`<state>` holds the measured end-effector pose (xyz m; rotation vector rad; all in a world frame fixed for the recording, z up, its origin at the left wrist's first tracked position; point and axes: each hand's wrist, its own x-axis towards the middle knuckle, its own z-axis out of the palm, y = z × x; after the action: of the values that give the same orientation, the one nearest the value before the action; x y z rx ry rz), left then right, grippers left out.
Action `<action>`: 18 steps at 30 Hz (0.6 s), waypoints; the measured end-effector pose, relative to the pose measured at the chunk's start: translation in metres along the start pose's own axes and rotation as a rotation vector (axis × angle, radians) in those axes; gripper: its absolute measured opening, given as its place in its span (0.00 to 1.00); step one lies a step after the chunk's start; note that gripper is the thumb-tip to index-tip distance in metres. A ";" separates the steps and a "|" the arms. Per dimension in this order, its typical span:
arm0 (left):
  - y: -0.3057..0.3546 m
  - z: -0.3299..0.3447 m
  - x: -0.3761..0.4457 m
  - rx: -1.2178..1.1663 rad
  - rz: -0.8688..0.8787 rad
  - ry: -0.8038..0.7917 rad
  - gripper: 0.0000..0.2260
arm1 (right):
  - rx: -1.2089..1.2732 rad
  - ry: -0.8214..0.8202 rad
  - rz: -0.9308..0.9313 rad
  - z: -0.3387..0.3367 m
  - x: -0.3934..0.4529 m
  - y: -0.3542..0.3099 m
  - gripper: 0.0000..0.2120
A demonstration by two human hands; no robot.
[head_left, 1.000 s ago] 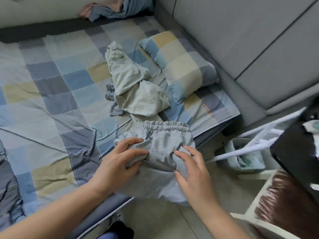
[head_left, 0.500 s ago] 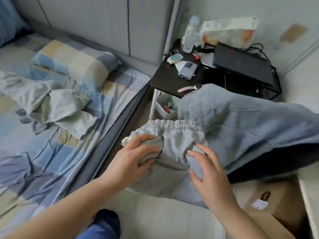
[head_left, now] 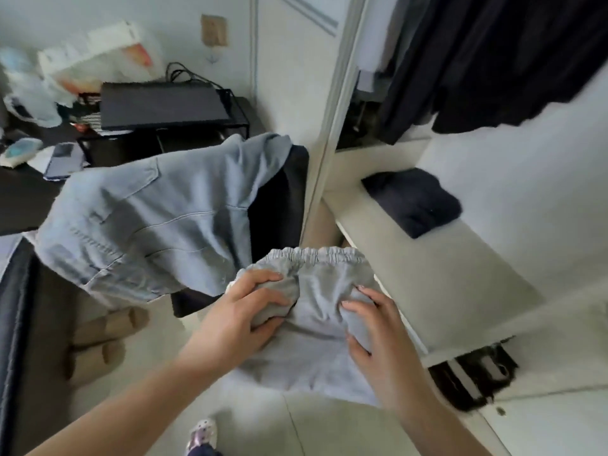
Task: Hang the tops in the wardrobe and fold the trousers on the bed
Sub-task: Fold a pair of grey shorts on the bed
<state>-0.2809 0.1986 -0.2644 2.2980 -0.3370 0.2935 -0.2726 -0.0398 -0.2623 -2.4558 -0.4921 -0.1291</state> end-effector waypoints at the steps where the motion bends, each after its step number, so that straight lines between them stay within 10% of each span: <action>1: 0.006 0.009 0.012 -0.001 0.038 -0.026 0.10 | -0.003 0.025 0.039 -0.007 -0.004 0.009 0.22; 18: -0.044 0.147 0.240 -0.048 0.275 -0.462 0.10 | -0.029 0.220 0.587 -0.011 0.096 0.136 0.18</action>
<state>-0.0255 0.0832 -0.3175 2.2529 -0.8867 -0.1173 -0.1323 -0.1164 -0.3099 -2.4688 0.3313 -0.1573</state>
